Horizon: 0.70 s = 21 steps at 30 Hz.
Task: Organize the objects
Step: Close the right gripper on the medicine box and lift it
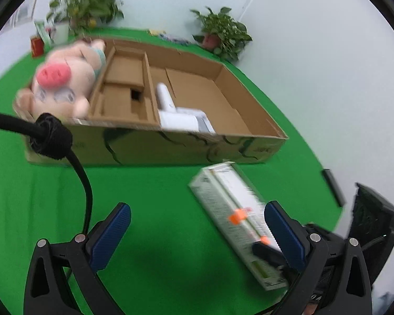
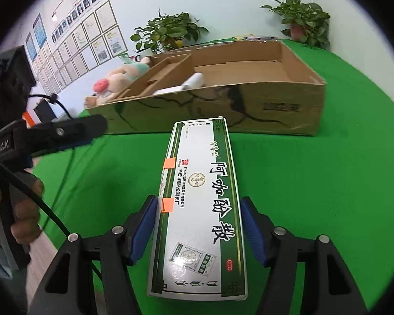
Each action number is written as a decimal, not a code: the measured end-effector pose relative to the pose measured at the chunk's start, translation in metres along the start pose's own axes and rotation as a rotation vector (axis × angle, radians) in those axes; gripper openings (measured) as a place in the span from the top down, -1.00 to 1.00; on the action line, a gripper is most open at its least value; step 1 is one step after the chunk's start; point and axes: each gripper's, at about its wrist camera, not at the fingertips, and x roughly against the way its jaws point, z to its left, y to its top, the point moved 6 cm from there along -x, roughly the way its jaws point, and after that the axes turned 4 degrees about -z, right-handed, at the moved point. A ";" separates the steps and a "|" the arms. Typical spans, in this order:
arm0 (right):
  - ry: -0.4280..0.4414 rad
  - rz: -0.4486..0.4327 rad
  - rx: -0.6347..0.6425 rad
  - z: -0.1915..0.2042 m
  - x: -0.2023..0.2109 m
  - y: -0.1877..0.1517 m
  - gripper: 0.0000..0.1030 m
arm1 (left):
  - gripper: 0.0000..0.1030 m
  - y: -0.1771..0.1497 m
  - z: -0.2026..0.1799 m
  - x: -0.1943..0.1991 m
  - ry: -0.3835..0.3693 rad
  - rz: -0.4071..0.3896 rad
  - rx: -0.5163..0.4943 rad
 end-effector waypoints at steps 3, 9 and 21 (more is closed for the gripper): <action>0.114 0.013 -0.038 0.019 -0.003 -0.006 -0.76 | -0.97 -0.007 0.004 -0.013 -0.082 0.070 0.071; 0.088 0.024 0.089 0.038 -0.001 -0.016 -0.81 | -0.85 -0.022 0.007 -0.036 -0.176 0.154 0.152; -0.011 0.051 0.118 0.041 -0.014 -0.003 -0.82 | -0.44 -0.031 -0.002 -0.053 -0.289 0.230 0.181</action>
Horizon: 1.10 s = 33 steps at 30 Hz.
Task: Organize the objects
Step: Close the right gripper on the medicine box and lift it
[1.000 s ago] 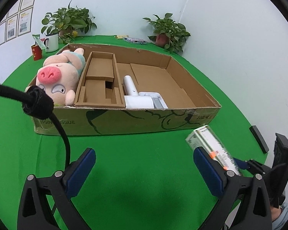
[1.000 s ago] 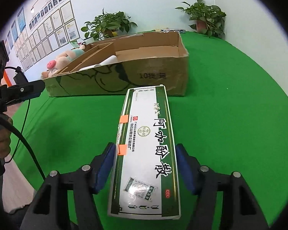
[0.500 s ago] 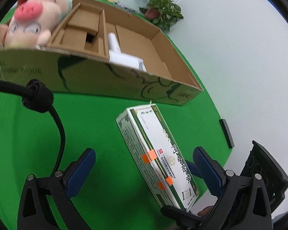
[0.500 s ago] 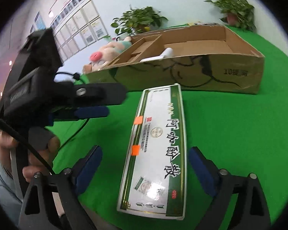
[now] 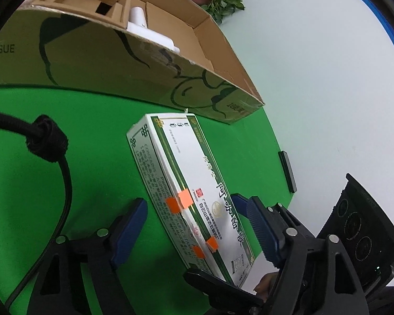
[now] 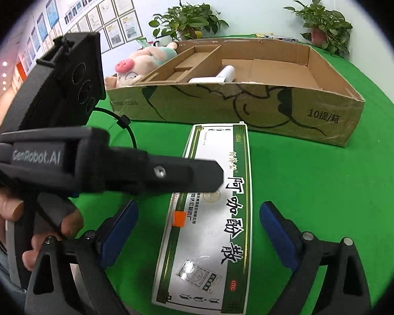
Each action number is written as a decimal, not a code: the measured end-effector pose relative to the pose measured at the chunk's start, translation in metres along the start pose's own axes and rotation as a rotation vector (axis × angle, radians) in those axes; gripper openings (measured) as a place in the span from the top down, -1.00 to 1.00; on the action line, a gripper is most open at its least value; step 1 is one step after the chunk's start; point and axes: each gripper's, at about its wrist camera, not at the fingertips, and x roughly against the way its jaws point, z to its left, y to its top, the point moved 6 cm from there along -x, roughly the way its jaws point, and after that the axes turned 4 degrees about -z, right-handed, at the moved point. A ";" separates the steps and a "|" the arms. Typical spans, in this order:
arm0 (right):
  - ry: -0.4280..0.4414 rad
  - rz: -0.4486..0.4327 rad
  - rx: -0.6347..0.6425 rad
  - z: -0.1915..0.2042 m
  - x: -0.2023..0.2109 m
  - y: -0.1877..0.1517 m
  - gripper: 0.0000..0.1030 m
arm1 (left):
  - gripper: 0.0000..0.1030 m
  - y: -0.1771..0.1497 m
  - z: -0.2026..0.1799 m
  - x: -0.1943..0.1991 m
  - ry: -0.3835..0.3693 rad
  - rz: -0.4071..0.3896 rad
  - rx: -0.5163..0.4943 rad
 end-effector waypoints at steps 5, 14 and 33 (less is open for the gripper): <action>-0.024 0.019 0.000 -0.004 -0.002 -0.003 -0.73 | -0.35 0.001 0.003 -0.001 -0.015 0.008 0.015; -0.096 0.052 0.058 -0.003 -0.005 -0.008 -0.24 | -0.32 -0.004 -0.004 -0.001 -0.011 0.011 0.021; 0.043 0.044 -0.143 -0.015 0.001 -0.009 -0.23 | 0.04 -0.007 -0.002 0.012 0.031 -0.005 0.001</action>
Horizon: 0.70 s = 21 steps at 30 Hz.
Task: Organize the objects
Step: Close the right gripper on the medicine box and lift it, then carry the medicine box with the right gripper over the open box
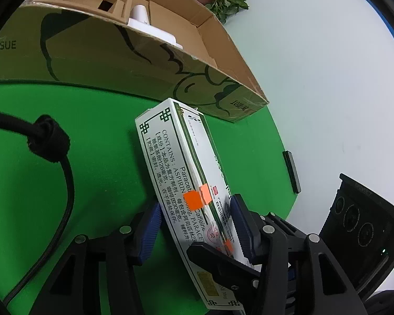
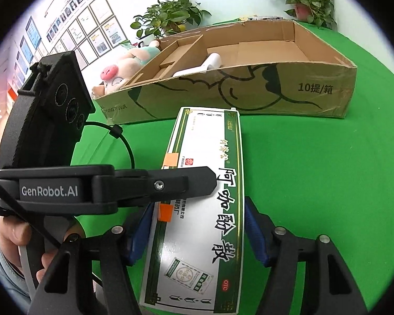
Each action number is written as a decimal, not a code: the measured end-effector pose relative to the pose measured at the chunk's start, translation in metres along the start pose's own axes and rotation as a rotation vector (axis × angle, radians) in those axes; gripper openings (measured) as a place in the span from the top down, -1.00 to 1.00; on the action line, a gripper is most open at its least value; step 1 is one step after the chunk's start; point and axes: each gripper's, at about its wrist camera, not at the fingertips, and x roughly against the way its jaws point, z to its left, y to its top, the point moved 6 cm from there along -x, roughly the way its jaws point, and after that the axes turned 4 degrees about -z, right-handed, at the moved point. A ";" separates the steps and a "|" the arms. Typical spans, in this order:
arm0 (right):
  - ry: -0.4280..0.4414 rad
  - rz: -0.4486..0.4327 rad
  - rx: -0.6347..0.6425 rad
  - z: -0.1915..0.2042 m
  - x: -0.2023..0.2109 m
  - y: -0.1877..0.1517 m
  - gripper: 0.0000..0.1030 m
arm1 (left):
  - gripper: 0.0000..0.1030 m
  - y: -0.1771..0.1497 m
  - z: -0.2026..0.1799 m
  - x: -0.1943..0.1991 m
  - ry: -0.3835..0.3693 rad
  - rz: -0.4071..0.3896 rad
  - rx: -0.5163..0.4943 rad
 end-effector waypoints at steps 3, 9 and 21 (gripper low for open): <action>-0.021 -0.015 0.021 0.003 0.002 0.000 -0.22 | 0.07 0.002 -0.004 0.007 0.010 -0.016 -0.021; -0.039 -0.064 0.049 0.011 0.011 0.006 -0.20 | 0.17 0.011 -0.018 0.028 0.017 -0.065 -0.079; -0.088 -0.169 0.093 0.014 0.032 0.026 -0.19 | 0.20 0.023 -0.061 0.044 0.016 -0.106 -0.181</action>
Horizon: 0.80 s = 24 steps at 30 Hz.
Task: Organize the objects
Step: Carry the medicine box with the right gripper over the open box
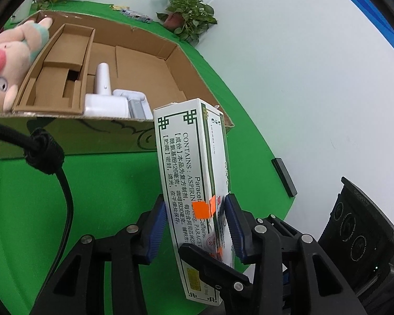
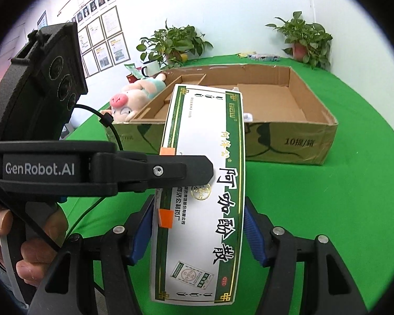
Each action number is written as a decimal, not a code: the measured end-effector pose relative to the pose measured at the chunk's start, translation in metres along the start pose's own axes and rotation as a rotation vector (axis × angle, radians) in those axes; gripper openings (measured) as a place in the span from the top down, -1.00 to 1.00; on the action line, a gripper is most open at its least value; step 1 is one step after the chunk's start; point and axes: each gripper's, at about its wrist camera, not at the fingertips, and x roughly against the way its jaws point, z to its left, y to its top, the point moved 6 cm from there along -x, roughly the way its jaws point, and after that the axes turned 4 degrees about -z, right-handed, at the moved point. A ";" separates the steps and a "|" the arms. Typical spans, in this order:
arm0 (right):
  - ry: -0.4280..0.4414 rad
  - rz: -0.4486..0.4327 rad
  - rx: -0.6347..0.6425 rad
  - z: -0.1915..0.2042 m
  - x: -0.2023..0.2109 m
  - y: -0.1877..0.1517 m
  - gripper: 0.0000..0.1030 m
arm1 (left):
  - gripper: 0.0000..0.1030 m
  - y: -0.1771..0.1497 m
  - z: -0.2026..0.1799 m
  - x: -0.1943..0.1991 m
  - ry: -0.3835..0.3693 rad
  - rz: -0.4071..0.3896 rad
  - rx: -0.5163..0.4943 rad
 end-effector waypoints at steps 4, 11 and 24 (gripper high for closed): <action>0.001 -0.019 -0.015 -0.002 0.001 0.008 -0.18 | 0.20 0.011 -0.011 -0.006 0.006 -0.009 -0.024; -0.009 -0.068 -0.018 -0.006 0.003 0.029 -0.18 | 0.21 0.042 -0.021 -0.010 0.006 -0.031 -0.054; -0.010 -0.102 -0.046 -0.026 -0.006 0.059 -0.18 | 0.21 0.087 -0.033 -0.030 0.005 -0.025 -0.088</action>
